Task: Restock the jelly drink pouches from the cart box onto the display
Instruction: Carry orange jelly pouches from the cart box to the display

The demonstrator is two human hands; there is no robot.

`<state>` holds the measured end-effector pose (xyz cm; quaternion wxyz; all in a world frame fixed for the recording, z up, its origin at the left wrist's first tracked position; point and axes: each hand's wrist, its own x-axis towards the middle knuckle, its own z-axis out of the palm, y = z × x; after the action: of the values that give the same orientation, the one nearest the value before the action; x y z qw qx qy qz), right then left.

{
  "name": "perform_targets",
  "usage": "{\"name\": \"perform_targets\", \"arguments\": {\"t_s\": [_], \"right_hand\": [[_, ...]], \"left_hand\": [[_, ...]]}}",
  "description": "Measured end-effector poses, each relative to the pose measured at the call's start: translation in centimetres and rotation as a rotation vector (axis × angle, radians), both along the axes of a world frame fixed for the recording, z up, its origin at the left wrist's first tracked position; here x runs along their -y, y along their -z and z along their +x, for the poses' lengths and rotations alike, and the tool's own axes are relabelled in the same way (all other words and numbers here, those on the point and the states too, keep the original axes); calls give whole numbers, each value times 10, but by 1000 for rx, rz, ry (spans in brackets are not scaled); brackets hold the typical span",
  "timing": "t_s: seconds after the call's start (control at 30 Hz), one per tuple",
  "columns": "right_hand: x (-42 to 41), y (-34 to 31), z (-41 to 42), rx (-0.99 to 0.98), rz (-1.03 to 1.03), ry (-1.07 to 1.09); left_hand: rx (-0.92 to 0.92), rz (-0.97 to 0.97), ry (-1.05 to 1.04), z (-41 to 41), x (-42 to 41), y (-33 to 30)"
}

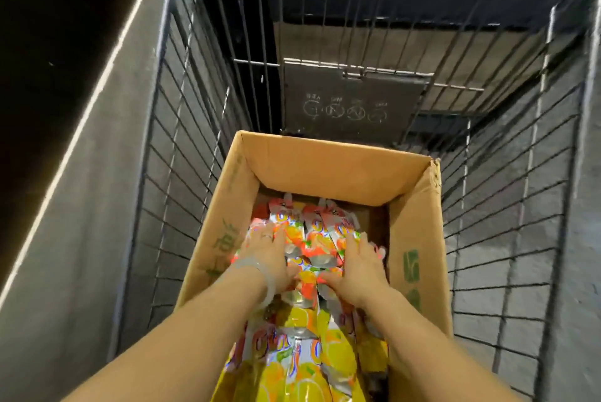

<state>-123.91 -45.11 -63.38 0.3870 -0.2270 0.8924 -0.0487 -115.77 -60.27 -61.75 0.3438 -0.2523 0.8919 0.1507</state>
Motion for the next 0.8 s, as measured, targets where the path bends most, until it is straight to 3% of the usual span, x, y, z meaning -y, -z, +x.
{"name": "perform_targets", "arguments": {"t_s": [0.13,0.3,0.4,0.63,0.73,0.8], "right_hand": [[19,35,-28,-46,-45,217],[27,63,-54,62,-3,262],[31,65,-55,107,14,254],[32,46,-33,275,-174,618],[22,42,-9,401,-255,787],[14,43,7,400,-327,837]], "left_hand": [[-136,42,-194,-34,16,38],[-243,92,-774,-58,23,63],[-170,62,-772,-61,17,72],[-21,148,-673,-49,8,57],[4,324,-795,-26,0,50],[-127,425,-985,-15,-6,43]]}}
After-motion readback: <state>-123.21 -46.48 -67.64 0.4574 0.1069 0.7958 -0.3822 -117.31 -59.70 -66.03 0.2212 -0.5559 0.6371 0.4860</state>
